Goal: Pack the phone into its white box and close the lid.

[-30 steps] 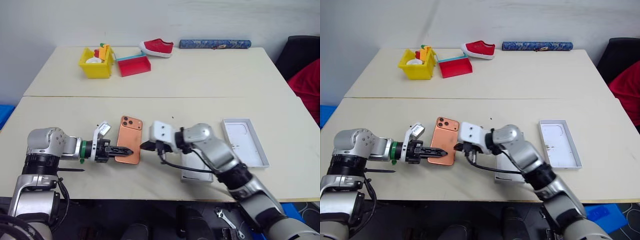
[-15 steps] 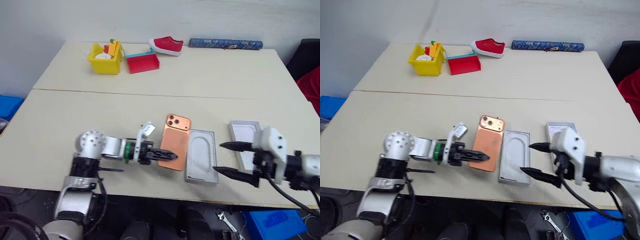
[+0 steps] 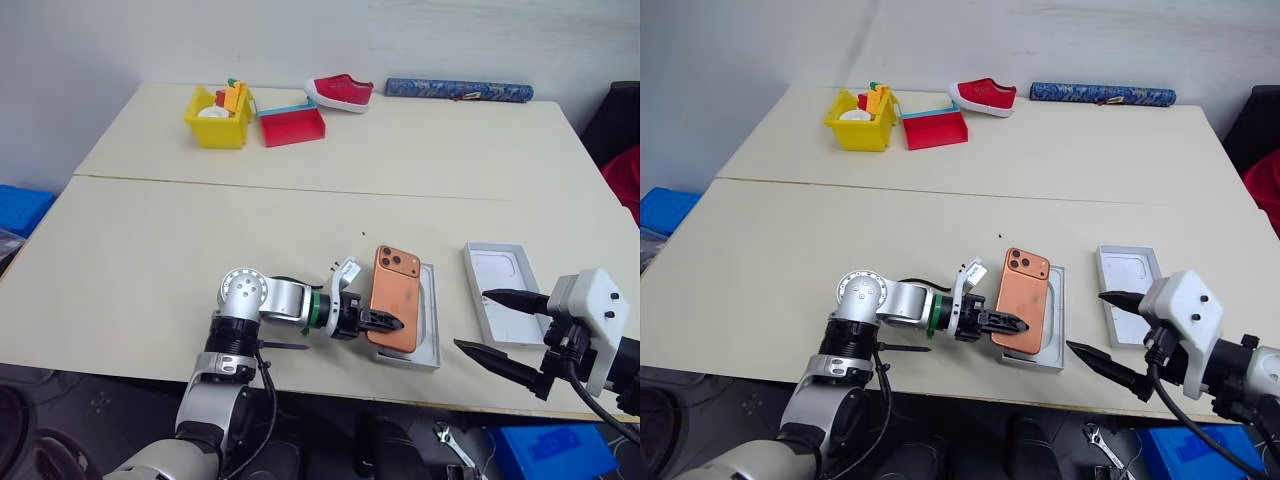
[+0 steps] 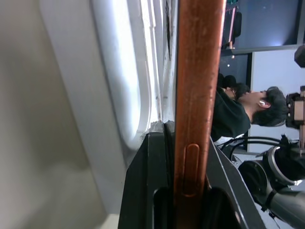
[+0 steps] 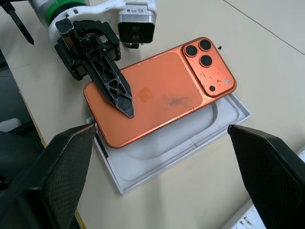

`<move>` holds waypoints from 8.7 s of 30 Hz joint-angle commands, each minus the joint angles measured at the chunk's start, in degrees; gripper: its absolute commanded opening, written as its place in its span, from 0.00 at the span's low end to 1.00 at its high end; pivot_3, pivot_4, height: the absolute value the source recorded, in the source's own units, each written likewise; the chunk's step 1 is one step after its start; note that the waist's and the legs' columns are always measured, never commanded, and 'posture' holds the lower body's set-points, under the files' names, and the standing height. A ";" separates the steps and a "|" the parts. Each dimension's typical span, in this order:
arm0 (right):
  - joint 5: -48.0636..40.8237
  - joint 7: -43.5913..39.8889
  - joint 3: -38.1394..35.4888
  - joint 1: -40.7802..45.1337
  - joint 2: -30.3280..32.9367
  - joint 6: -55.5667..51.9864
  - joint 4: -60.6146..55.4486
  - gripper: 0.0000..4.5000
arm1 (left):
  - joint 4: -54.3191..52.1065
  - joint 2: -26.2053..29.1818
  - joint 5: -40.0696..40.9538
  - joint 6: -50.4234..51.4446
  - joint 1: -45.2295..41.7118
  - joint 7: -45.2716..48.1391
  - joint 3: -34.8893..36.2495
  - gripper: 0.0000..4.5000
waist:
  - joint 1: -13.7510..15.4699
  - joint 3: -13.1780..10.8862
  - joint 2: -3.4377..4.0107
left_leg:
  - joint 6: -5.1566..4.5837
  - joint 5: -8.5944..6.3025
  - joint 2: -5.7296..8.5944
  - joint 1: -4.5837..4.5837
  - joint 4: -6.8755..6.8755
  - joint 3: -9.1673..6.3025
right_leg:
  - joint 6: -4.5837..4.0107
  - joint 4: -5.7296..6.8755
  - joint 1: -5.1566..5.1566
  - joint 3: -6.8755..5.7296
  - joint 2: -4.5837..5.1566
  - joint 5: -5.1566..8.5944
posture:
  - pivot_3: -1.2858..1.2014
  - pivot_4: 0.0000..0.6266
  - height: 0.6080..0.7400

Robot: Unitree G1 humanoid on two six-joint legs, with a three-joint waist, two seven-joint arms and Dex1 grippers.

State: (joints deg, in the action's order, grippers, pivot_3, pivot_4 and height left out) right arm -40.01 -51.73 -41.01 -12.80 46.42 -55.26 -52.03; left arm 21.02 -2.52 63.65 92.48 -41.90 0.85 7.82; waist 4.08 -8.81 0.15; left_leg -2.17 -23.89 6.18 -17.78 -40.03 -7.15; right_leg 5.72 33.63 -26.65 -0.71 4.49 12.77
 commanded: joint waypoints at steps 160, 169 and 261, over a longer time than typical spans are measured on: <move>-68.15 66.37 39.92 11.66 -31.31 15.40 23.26 0.00 | -16.17 33.15 -49.54 -72.86 3.73 66.52 -25.58 0.08 | -2.59 -0.25 0.31 | -0.03 0.20 -0.15 0.36 0.77 -0.08 | -0.18 -0.01 0.09 -0.18 -0.08 0.11 | 0.52 0.24 1.00; -69.35 66.15 37.68 7.02 -26.08 16.61 16.79 0.53 | -12.90 28.27 -51.01 -73.64 0.81 67.99 -27.34 0.00 | -2.58 -0.24 0.30 | -0.04 0.20 -0.17 0.36 0.77 -0.08 | -0.18 -0.01 0.08 -0.17 -0.08 0.11 | 0.52 0.24 1.00; 10.91 20.84 34.49 -3.21 -4.45 19.82 14.75 0.00 | 40.81 5.02 -71.13 -96.25 -21.53 59.95 -27.18 0.00 | -0.07 0.22 -0.60 | -0.36 0.12 0.09 0.31 -0.01 0.14 | 0.34 -0.12 0.43 -0.30 0.00 -0.21 | 0.52 0.24 1.00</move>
State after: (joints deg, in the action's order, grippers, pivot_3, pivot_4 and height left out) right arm -29.37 -30.32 -5.88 -14.84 42.33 -35.56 -37.80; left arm 60.81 0.69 -6.22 -5.58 -64.61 60.04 -19.08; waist 4.01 -8.59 -0.45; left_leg -2.54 -23.78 6.26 -17.43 -40.03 -7.02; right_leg 6.06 33.51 -26.18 -1.02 4.49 12.56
